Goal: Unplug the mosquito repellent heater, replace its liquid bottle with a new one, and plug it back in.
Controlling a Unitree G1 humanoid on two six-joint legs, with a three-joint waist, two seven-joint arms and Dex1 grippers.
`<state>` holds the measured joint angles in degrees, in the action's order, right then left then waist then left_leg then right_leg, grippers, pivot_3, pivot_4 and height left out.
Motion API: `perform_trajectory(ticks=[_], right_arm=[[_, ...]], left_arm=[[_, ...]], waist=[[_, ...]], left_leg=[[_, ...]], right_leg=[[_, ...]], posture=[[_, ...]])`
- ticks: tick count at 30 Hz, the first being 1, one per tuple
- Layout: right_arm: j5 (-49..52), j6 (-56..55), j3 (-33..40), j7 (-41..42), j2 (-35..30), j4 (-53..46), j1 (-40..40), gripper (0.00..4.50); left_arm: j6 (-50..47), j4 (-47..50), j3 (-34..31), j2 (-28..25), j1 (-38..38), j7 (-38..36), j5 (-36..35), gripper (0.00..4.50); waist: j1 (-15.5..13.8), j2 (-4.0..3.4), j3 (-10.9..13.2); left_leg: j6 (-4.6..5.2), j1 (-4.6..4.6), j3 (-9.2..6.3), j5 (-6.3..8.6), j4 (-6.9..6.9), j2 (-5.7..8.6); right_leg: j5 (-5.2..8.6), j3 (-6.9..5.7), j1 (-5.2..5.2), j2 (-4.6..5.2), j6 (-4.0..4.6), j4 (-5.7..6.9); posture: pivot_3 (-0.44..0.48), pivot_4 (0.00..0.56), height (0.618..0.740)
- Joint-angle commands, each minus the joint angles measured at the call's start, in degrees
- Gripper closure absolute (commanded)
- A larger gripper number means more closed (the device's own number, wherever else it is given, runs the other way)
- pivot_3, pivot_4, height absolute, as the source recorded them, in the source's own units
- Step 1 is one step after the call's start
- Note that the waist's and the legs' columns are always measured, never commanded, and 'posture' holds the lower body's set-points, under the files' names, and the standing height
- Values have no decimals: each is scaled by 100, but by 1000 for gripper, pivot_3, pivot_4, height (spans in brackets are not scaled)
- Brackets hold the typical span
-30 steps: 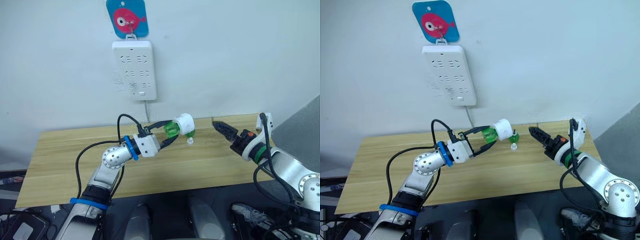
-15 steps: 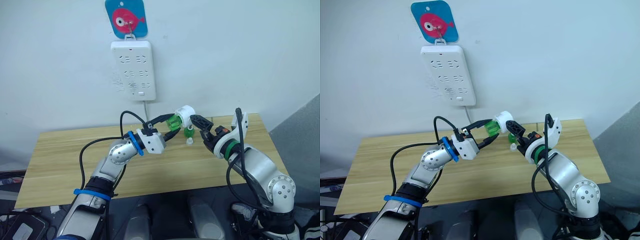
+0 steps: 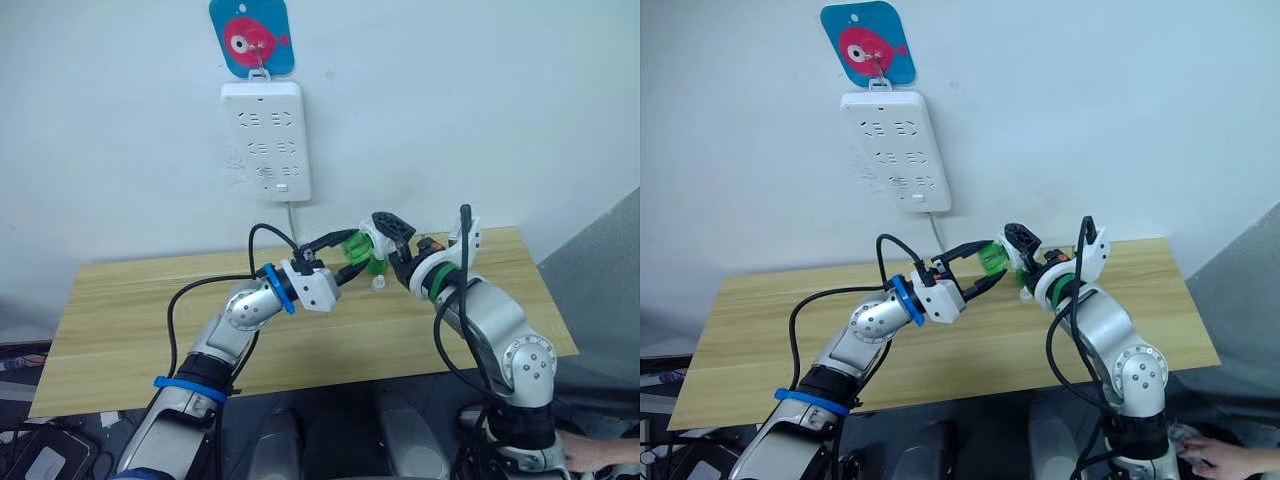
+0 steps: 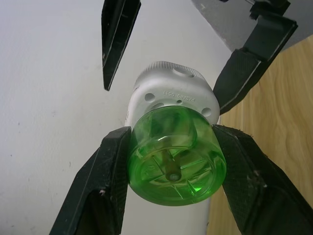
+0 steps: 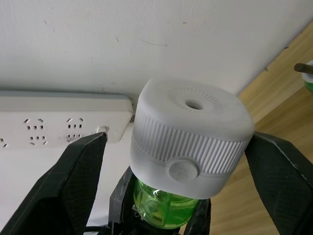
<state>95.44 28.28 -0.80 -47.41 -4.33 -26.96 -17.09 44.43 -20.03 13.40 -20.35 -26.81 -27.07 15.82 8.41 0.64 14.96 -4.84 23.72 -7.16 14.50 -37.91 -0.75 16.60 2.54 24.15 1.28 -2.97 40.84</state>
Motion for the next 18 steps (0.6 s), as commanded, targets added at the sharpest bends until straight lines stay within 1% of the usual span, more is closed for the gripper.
perform_trajectory(ticks=[1, 3, 5, 6, 8, 9, 18], right_arm=[[-114, -122, 64, 132, 106, -84, -74, 0], [-155, -131, 63, 153, 155, -69, -84, 0], [-212, -148, 68, 180, 209, -41, -96, 347], [-245, -166, 77, 192, 243, -27, -99, 577], [-297, -245, 119, 186, 350, 14, -101, 1263], [-290, -267, 134, 200, 394, 24, -105, 1443], [-53, -319, 204, 99, 703, 52, -173, 1445]], left_arm=[[150, 321, 48, 8, -4, 70, -125, 2226], [146, 343, 53, 2, 8, 73, -121, 2226], [143, 357, 57, 0, 12, 74, -127, 2226], [135, 367, 61, 0, 19, 65, -143, 2226], [132, 392, 70, -9, 41, 52, -160, 2226], [127, 401, 74, -13, 51, 50, -168, 2226], [151, 402, 96, -29, 73, 101, -86, 2226]], waist=[[-1, 0, 0], [-1, 0, 0], [-1, -1, -1], [-1, -1, -1], [0, -1, -2], [0, -1, -3], [0, -2, -5]], left_leg=[[0, 0, -1, 0, 0, 0], [0, 0, 0, 0, 0, 0], [0, 0, 0, 0, 0, 0], [0, 0, -1, 0, 0, 0], [0, 0, -1, 0, 0, 0], [0, -1, -1, 0, 0, 0], [0, 0, -1, 0, 0, 0]], right_leg=[[0, 0, 0, 0, 0, 0], [0, 0, 0, 0, 0, 0], [0, 0, 0, 0, 0, 0], [0, 0, 0, 0, 0, 0], [0, 0, 0, 0, 0, 0], [0, 0, 0, 0, 0, 0], [0, 0, 0, 0, 0, 1]], posture=[[-201, 193, 725], [-201, 192, 725], [-200, 193, 725], [-199, 193, 725], [-199, 194, 725], [-199, 193, 725], [-194, 191, 725]])
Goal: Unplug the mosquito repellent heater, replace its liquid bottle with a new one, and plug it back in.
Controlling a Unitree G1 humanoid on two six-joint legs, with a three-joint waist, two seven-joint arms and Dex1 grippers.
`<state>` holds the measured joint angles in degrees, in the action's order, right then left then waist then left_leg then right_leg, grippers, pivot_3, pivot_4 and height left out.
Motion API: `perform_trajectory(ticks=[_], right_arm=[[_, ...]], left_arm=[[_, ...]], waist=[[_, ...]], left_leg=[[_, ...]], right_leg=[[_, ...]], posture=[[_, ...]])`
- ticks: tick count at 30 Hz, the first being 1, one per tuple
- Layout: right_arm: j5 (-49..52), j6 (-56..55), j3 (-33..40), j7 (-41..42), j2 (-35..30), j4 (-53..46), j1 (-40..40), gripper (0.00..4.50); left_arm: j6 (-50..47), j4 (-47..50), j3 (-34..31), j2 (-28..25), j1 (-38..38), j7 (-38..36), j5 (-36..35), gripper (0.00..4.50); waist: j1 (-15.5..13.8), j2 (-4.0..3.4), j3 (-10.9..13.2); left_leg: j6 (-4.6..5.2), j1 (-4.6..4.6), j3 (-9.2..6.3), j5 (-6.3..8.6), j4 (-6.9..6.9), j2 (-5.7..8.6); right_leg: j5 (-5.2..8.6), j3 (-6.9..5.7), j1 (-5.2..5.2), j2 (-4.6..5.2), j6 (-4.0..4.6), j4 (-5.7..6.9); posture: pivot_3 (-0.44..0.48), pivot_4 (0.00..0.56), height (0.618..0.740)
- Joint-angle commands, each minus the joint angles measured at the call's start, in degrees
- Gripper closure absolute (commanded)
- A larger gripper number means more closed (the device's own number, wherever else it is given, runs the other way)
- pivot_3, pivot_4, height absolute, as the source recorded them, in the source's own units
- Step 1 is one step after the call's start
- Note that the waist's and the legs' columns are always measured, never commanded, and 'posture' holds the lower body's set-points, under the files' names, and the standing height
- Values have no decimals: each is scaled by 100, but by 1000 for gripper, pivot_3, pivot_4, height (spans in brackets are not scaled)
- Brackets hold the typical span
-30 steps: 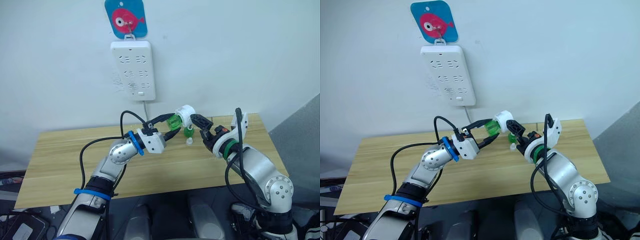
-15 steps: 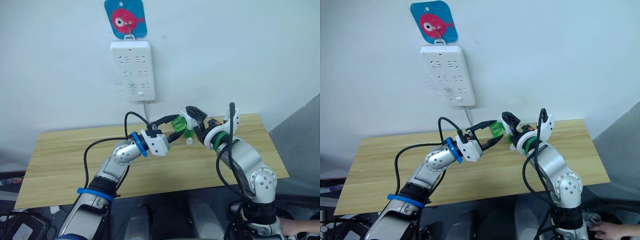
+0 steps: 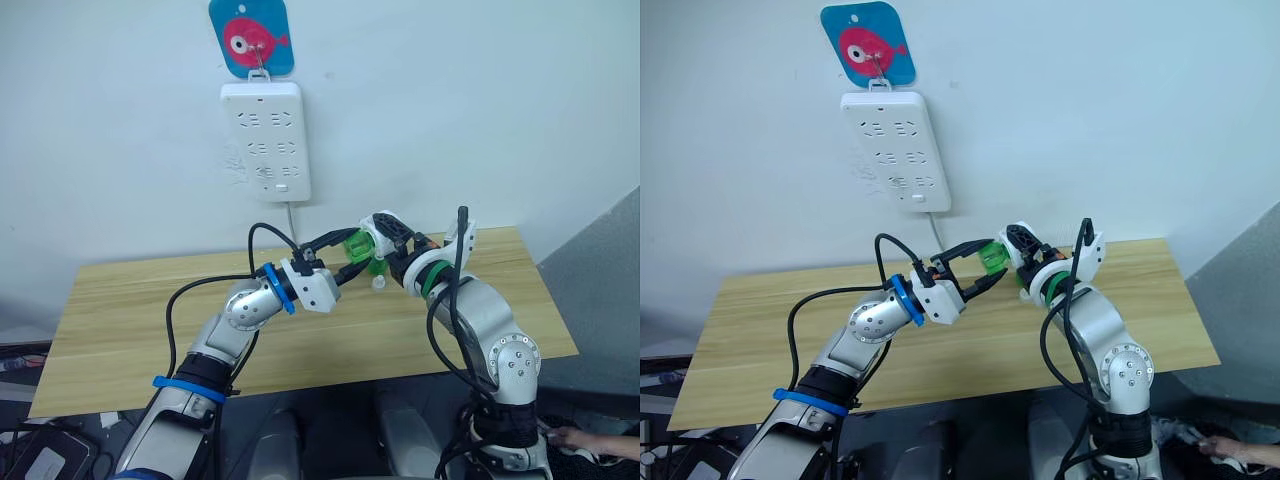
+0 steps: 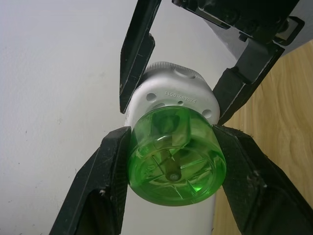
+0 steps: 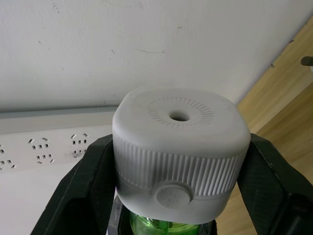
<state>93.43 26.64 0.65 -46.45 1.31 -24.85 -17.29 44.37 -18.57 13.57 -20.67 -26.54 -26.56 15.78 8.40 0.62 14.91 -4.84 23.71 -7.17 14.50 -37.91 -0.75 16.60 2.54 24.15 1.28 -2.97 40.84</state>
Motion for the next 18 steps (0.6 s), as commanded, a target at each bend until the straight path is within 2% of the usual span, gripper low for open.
perform_trajectory(ticks=[1, 3, 8, 10, 14, 18], right_arm=[[161, -154, 62, -18, 162, -163, -152, 1445], [207, -169, 74, -89, 227, -177, -136, 1446], [309, -214, 186, -167, 247, -218, -45, 1448], [386, -282, 258, -203, 247, -211, -27, 1448], [501, -233, 401, -179, 65, -278, 85, 1448], [184, 259, 450, 377, -802, -441, 57, 1448]], left_arm=[[154, 252, 95, -1, 47, 28, -94, 2226], [160, 263, 74, 1, 83, 25, -177, 2226], [32, 427, 21, -89, 196, -121, -424, 556], [-164, 528, 93, -197, 323, -373, -589, 52], [-660, 1108, -44, -535, 786, -809, -1264, 35], [-2295, 2088, -341, -955, 1489, -1333, -2612, 35]], waist=[[0, 0, -2], [0, -1, -4], [0, -2, -6], [4, -2, -8], [47, -19, -25], [72, -30, -32]], left_leg=[[0, 0, 0, 0, 0, 0], [0, 0, 0, 0, 0, 0], [0, 1, -3, 0, 1, 0], [0, 0, -2, 0, 0, 0], [0, 0, -2, 0, 4, -1], [0, 1, -2, 0, 3, -3]], right_leg=[[0, 0, 0, 0, 0, 0], [0, 0, 0, 0, 0, 0], [0, -2, 0, 0, 0, 1], [0, -1, 0, 0, 0, 2], [0, 0, 1, 0, 0, 0], [0, 1, 1, -1, 1, 0]], posture=[[-194, 191, 725], [-193, 191, 725], [-192, 192, 725], [-192, 192, 725], [-203, 191, 725], [-198, 195, 725]])
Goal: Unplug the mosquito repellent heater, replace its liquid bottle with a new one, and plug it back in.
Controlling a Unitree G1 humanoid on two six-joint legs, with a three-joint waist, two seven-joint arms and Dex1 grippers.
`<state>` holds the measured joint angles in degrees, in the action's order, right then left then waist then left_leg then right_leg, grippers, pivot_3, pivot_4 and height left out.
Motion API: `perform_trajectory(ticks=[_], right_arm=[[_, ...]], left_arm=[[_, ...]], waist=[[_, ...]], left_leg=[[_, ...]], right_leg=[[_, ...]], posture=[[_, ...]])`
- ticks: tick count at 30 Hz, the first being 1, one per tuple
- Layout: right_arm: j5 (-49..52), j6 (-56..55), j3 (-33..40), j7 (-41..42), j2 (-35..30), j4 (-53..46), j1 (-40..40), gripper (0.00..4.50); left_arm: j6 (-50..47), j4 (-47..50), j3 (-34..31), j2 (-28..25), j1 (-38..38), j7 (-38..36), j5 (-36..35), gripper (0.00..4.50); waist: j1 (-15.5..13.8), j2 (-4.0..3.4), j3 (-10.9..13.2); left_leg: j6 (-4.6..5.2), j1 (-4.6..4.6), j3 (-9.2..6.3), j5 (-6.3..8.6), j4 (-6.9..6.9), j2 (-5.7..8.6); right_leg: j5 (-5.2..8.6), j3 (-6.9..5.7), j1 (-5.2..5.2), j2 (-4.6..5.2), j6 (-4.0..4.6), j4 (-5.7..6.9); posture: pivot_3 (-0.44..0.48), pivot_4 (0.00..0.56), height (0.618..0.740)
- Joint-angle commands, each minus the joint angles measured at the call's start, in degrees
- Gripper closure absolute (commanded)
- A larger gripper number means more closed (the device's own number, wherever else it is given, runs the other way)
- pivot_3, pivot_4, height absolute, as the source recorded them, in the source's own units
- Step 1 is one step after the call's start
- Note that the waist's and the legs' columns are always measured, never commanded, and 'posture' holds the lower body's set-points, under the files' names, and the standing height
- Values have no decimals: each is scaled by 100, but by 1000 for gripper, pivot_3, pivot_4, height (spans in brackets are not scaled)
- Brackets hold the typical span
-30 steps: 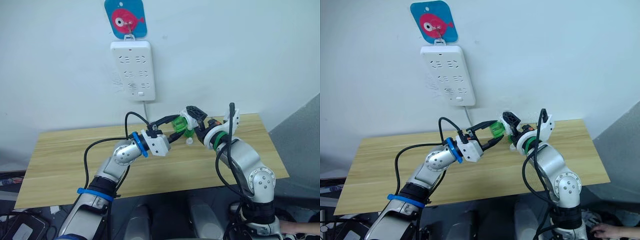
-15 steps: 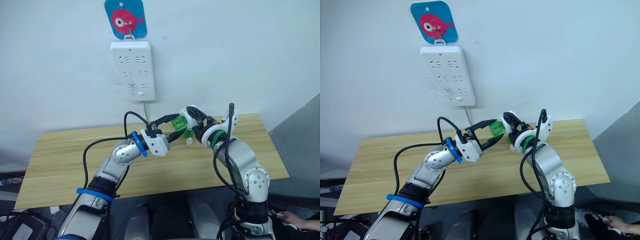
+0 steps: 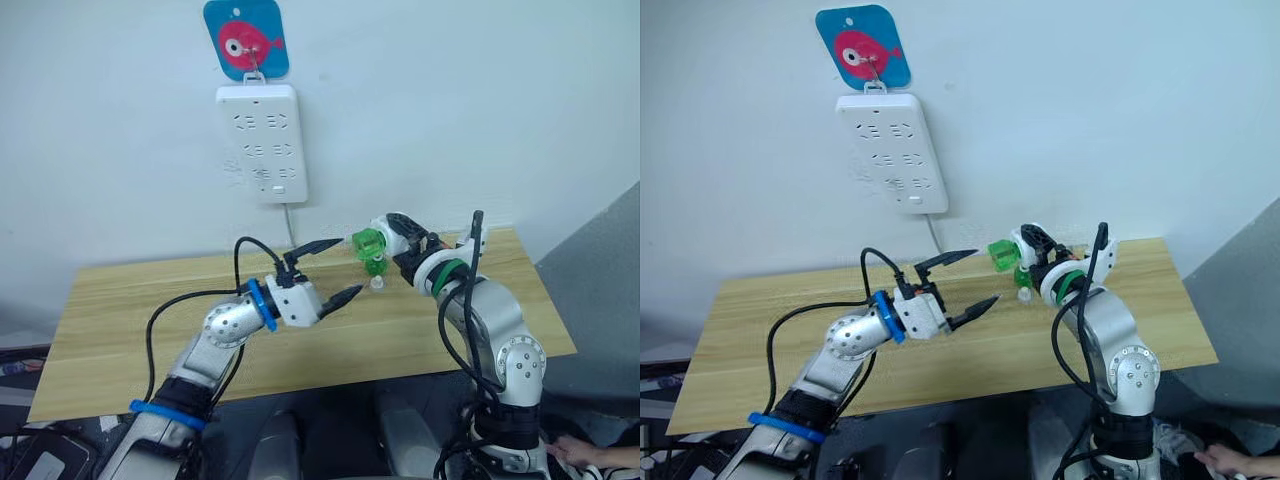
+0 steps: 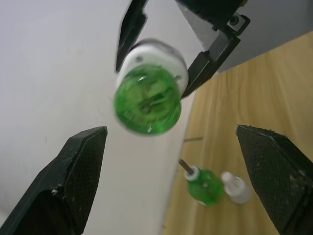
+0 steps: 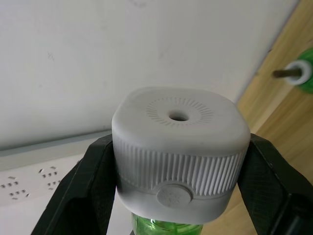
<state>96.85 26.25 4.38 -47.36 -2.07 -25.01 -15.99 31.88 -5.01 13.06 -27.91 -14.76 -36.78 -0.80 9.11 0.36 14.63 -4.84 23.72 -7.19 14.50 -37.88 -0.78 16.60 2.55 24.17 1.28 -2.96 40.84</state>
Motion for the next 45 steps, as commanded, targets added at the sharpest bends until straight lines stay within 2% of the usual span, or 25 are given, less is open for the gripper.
perform_trajectory(ticks=[1, 2, 4, 7, 11, 14, 17, 22, 31, 35, 45], right_arm=[[-393, 495, 29, 719, -826, -505, -128, 1448], [-834, 703, -35, 1087, -1309, -635, -205, 1448], [-1382, 934, -135, 1602, -1915, -799, -270, 1448], [-2178, 973, -251, 2277, -2510, -1069, -256, 1448], [-3521, 1001, -713, 3458, -3243, -1505, -309, 1448], [-4362, 895, -1040, 4334, -3681, -1757, -434, 1448], [-4777, 892, -1139, 4854, -3829, -1884, -525, 1448], [-5071, 1141, -1098, 5142, -3792, -2025, -733, 1448], [-5233, 1689, -1040, 5144, -3524, -2226, -901, 1448], [-5284, 1826, -986, 5150, -3403, -2283, -881, 1448], [-5363, 2048, -886, 5159, -3153, -2437, -752, 1448]], left_arm=[[-1539, 1017, -387, -409, 506, -471, -1337, 35], [-2196, 1380, -654, -695, 737, -577, -1845, 35], [-3038, 1865, -1021, -1056, 999, -652, -2425, 35], [-4350, 2242, -1925, -1436, 1214, -254, -3317, 35], [-5444, 2314, -2664, -1676, 1128, -146, -4095, 35], [-5997, 2147, -2892, -1934, 801, -379, -4408, 35], [-6222, 1827, -2863, -2137, 398, -739, -4385, 35], [-6260, 1258, -2604, -2110, -428, -957, -4043, 35], [-5891, 62, -2113, -1462, -1759, -996, -3250, 35], [-5576, -413, -2031, -1194, -2080, -1024, -2908, 35], [-5426, -978, -1961, -833, -2579, -1360, -2672, 35]], waist=[[13, -7, -5], [13, -13, -8], [33, -15, -8], [14, -16, -10], [-87, -19, -12], [-129, -17, -13], [-211, -14, -15], [-268, -12, -15], [-256, -9, -16], [-227, -9, -16], [-108, -9, -15]], left_leg=[[0, 0, -1, 0, 0, 1], [0, 0, -1, 0, -2, 1], [0, -1, -4, 0, 0, -1], [1, -9, -13, 0, 4, -7], [1, -16, -8, 0, 3, -9], [1, -17, -4, 0, 2, -8], [0, -16, -6, 0, 1, -7], [0, -17, 2, 0, 1, -7], [0, -14, 2, 0, 0, -5], [0, -11, 0, 0, -2, -5], [0, -7, -6, 0, -2, -5]], right_leg=[[0, 0, -2, 1, 0, 0], [0, 0, -1, 1, 0, 0], [1, -1, 0, -3, 1, 1], [5, -9, -4, -13, 7, 3], [7, -6, -7, -17, 10, 5], [7, -4, -7, -16, 9, 3], [7, -8, -8, -16, 9, 3], [7, -3, -8, -12, 9, 1], [7, -4, -6, -9, 10, 2], [6, -6, -5, -10, 10, 1], [6, -10, -4, -10, 10, 1]], posture=[[-196, 197, 725], [-195, 199, 725], [-184, 201, 725], [-167, 202, 725], [-134, 196, 725], [-132, 193, 725], [-141, 192, 725], [-169, 197, 725], [-195, 204, 725], [-207, 205, 725], [-216, 211, 725]])
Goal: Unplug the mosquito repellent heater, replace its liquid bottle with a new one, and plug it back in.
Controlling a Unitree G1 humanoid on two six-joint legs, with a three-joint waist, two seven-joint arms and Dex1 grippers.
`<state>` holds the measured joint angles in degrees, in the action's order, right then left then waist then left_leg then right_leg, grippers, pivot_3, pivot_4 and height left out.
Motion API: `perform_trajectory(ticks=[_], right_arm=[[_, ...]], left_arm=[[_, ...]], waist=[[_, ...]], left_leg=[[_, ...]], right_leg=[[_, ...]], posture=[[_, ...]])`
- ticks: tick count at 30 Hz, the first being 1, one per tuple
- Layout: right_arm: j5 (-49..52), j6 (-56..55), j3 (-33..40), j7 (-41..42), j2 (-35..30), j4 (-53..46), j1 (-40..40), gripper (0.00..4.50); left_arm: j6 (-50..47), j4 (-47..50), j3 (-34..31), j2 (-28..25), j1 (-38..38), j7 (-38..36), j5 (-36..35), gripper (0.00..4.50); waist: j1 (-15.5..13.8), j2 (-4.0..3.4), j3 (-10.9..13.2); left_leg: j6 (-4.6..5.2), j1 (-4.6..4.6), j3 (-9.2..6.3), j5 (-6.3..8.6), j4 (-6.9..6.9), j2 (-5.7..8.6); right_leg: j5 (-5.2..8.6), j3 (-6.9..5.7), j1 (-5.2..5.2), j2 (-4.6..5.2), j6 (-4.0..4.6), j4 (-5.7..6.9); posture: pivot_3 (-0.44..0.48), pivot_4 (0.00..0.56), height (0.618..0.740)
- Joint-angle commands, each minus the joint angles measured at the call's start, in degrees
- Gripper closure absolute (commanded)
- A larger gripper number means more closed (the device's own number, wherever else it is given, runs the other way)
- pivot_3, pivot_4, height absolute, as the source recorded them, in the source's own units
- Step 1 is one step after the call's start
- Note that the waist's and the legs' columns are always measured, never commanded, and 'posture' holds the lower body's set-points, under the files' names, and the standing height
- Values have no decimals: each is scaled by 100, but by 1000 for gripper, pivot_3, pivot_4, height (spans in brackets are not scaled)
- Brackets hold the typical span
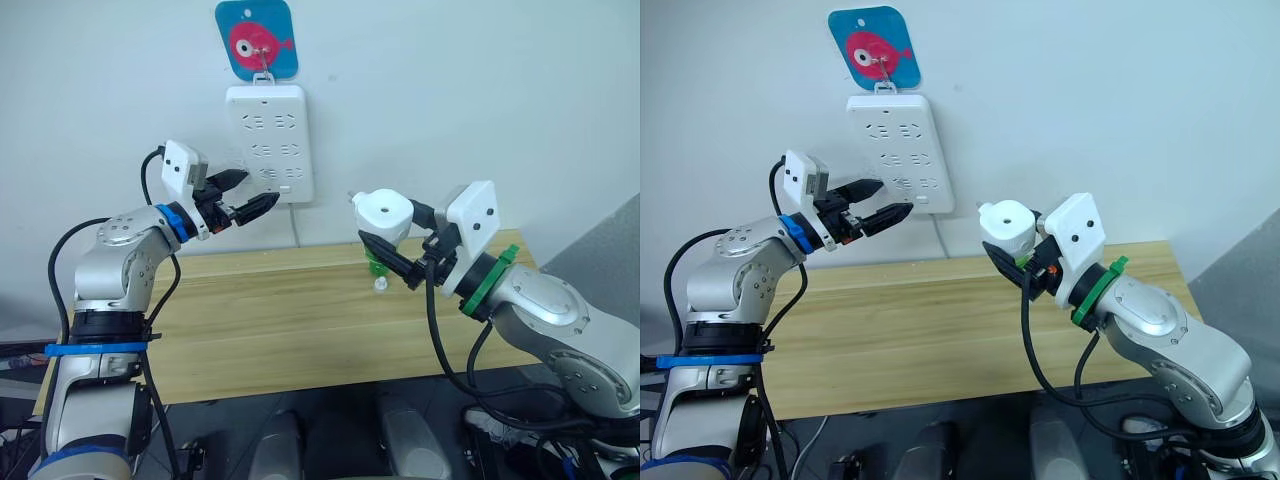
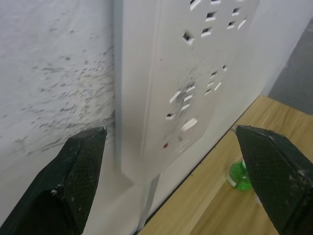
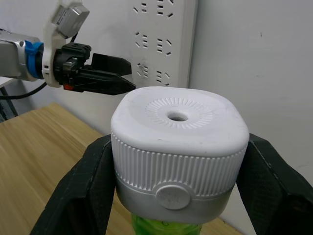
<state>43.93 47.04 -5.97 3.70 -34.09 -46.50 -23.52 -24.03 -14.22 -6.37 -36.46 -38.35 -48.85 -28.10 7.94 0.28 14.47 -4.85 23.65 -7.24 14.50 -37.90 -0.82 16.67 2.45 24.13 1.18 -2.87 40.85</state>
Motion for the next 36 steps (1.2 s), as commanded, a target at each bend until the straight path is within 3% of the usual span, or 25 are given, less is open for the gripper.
perform_trajectory(ticks=[1, 12, 15, 22, 24, 36], right_arm=[[-84, -27, 152, 73, 61, -288, 17, 1448], [-212, 8, 159, 219, 233, -389, 180, 1449], [-49, 35, 247, 176, 407, -385, 211, 1449], [116, 146, 298, 211, 604, -375, 90, 1449], [128, 205, 265, 179, 669, -344, -1, 1449], [-646, 654, -441, 85, 1181, 665, -1144, 1449]], left_arm=[[199, -131, 5, 50, -293, -195, 102, 35], [-319, 59, 57, 116, -490, -895, -129, 35], [-371, 54, 28, 138, -585, -925, -116, 628], [-335, -12, 41, 257, -701, -883, -50, 2871], [-273, -54, 49, 298, -701, -840, 10, 3199], [-357, 178, 114, 263, -530, -814, 79, 3198]], waist=[[7, 0, 0], [24, 1, 0], [28, 1, 0], [10, 1, 0], [12, 1, 0], [24, 1, -1]], left_leg=[[0, 0, 0, 0, 0, 0], [0, 6, -8, 0, -2, 5], [0, 6, -8, 0, -1, 4], [0, 8, -10, 0, -2, 6], [-1, 8, -10, 0, -2, 7], [-2, 7, -15, -1, -3, 8]], right_leg=[[0, 0, 0, 0, 0, 0], [0, -7, -1, 5, 0, -2], [0, -7, 1, 3, 0, -1], [0, -8, 1, 6, -1, -3], [0, -9, 0, 6, 0, -3], [0, -11, 0, 8, 0, -1]], posture=[[-216, 211, 725], [-226, 212, 725], [-224, 211, 725], [-222, 210, 725], [-222, 210, 725], [-209, 204, 725]])
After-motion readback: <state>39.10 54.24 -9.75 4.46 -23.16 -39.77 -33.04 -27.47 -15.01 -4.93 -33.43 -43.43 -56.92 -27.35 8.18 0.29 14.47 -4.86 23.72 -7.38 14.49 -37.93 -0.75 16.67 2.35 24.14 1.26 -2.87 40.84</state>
